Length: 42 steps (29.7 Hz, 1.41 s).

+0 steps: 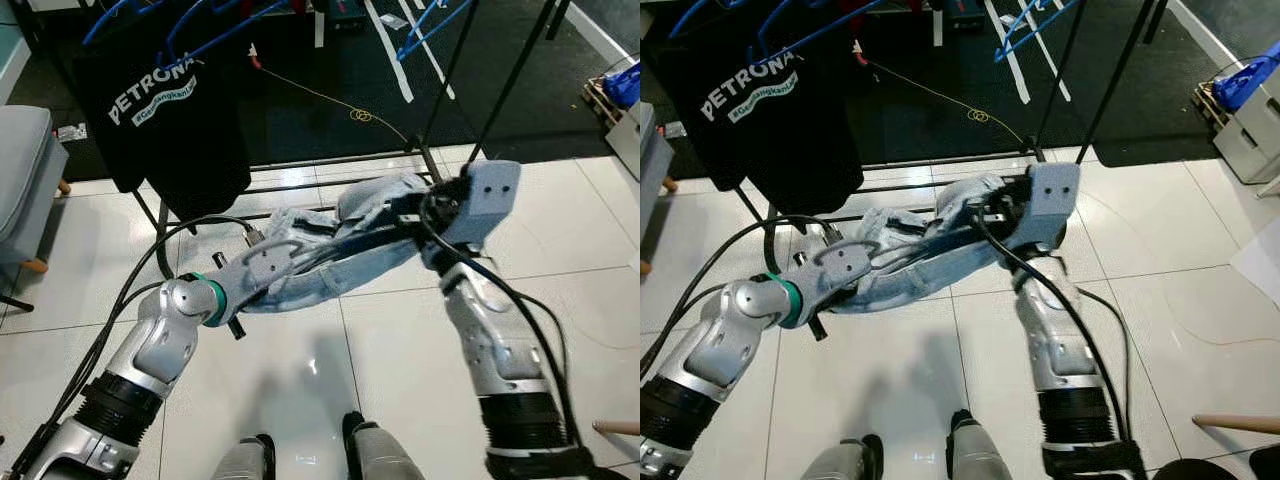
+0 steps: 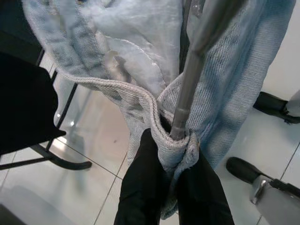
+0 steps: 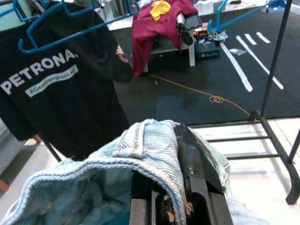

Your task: Hang hanger

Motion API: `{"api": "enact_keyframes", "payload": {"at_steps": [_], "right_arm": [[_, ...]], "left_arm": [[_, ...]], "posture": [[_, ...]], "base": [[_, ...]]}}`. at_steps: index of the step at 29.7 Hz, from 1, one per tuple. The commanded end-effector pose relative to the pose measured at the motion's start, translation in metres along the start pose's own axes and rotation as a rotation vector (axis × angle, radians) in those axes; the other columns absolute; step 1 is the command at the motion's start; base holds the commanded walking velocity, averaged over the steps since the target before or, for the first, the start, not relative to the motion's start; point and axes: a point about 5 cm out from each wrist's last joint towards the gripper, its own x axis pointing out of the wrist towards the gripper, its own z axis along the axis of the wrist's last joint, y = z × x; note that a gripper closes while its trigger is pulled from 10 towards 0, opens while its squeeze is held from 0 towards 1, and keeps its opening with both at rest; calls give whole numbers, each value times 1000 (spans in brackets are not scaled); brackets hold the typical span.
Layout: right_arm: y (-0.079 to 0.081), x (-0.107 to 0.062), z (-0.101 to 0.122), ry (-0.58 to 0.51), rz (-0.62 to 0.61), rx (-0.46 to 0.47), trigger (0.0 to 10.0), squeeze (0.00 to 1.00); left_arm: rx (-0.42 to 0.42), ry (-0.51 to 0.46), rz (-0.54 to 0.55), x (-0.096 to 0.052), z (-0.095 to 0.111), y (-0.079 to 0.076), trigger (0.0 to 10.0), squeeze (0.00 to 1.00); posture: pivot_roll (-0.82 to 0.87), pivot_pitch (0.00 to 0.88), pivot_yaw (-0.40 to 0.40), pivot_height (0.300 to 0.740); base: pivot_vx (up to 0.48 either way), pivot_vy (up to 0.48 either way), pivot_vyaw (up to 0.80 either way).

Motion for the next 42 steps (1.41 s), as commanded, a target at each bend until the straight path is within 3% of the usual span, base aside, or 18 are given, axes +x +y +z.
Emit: {"api": "enact_keyframes", "payload": {"at_steps": [1,3,8,14,17,21,24,29,33,34,36,38,39,41,42], "right_arm": [[-3,-6,-11,41,15,33,0,0],[-22,-13,-15,59,-53,55,0,0],[-28,-16,-16,64,-76,67,0,0],[-58,-29,-25,135,-134,21,0,0],[-70,-33,-27,160,-152,43,0,0],[-71,-35,-28,185,-125,23,0,0],[-55,-30,-26,183,-29,20,0,0],[-38,-22,-19,147,25,13,0,0],[-36,-20,-15,148,60,-39,0,0],[-39,-22,-15,161,67,-81,0,0],[-45,-24,-15,162,48,-79,0,0],[-60,-29,-12,144,-8,-9,0,0],[-60,-29,-12,144,-8,-9,0,0],[-81,-41,-10,126,-51,67,0,0],[-81,-41,-10,126,-51,67,0,0]], "left_arm": [[10,-66,-8,-2,8,-1,0,0],[-12,-65,4,-6,4,6,0,0],[-15,-62,-1,-7,3,7,0,0],[16,-22,-59,-15,-9,9,0,0],[43,-6,-88,-18,-16,10,0,0],[54,0,-99,-20,-18,10,0,0],[55,14,-132,-21,-19,8,0,0],[67,56,-151,-20,-21,5,0,0],[87,91,-154,-21,-24,5,0,0],[95,101,-152,-22,-25,6,0,0],[101,112,-148,-22,-27,7,0,0],[113,131,-137,-24,-30,10,0,0],[113,131,-137,-24,-30,10,0,0],[116,148,-120,-25,-34,14,0,0],[116,148,-120,-25,-34,14,0,0]], "posture": [[-54,136,48,740],[-54,136,48,740],[-56,132,50,740],[-57,128,50,740],[-54,132,48,740],[-54,135,49,740],[-51,137,52,740],[-50,138,56,740],[-49,140,57,740],[-49,140,57,740],[-49,140,57,740],[-51,142,57,740],[-51,142,57,740],[-53,144,58,740],[-53,144,58,740]], "base": [[0,0,0],[0,0,0],[0,0,0],[0,0,0],[0,0,0],[0,0,0],[0,0,0],[0,0,0],[0,0,0],[0,0,0],[0,0,0],[0,0,0],[0,0,0],[0,0,0],[0,0,0]]}}
